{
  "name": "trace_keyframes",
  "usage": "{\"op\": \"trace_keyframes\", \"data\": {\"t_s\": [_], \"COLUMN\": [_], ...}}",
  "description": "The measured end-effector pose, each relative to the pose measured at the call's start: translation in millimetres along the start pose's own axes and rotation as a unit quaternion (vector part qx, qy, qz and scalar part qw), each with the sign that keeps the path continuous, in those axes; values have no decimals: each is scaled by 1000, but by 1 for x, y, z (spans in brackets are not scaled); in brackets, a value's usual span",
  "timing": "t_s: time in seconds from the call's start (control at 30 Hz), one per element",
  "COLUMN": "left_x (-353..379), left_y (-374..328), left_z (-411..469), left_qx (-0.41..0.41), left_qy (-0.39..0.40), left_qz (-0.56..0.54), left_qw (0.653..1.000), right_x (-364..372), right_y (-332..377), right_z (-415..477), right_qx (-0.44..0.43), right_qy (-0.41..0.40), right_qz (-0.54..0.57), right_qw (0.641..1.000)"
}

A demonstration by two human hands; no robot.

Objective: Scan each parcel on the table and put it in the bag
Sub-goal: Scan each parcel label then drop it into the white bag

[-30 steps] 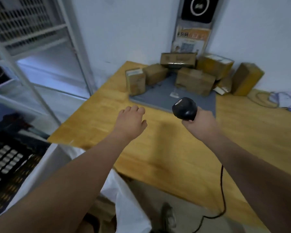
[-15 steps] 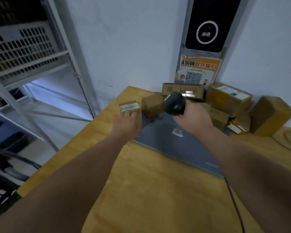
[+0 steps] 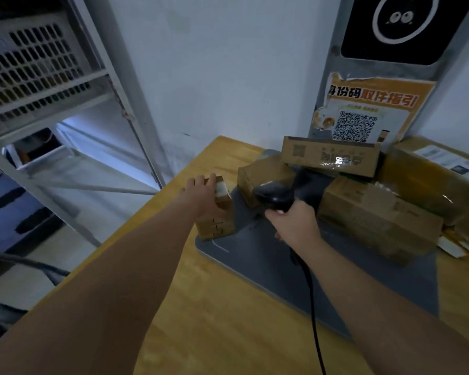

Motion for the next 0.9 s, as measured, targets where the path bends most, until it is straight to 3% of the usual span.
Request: {"op": "trace_keyframes", "data": {"t_s": [0.1,0.17,0.27,0.33,0.47,0.57,0.7,0.9], "left_x": [-2,-1,2,-2,-28,-41,-60,-77], "left_y": [0,3,9,9,5,0,6,15], "left_z": [-11,-26,-56,-75,-132,-183,-251,-336], "left_qx": [24,33,52,83,156,219,301,358], "left_qy": [-37,-69,-62,-49,-45,10,45,141], "left_qz": [-73,-187,-393,-470,-526,-570,-576,-594], "left_qw": [996,979,916,877,835,792,759,707], "right_x": [5,1,-20,-39,-78,-97,-126,-142], "right_y": [-14,-19,-15,-7,33,64,88,115], "right_z": [-8,-18,-33,-40,-75,-116,-182,-277], "right_qx": [36,74,90,90,70,70,68,47], "right_qy": [17,9,-35,-71,-95,-77,-76,-91], "right_qz": [78,164,244,264,322,367,406,433], "right_qw": [996,984,965,958,940,924,908,895]}}
Point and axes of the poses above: each hand's wrist, its own z-axis towards the middle knuckle, its own x-axis out of the palm, y = z × x, the point moved 4 cm from there along z, towards the middle knuckle, and after that the axes turned 13 degrees about -x, right-handed, at the moved point
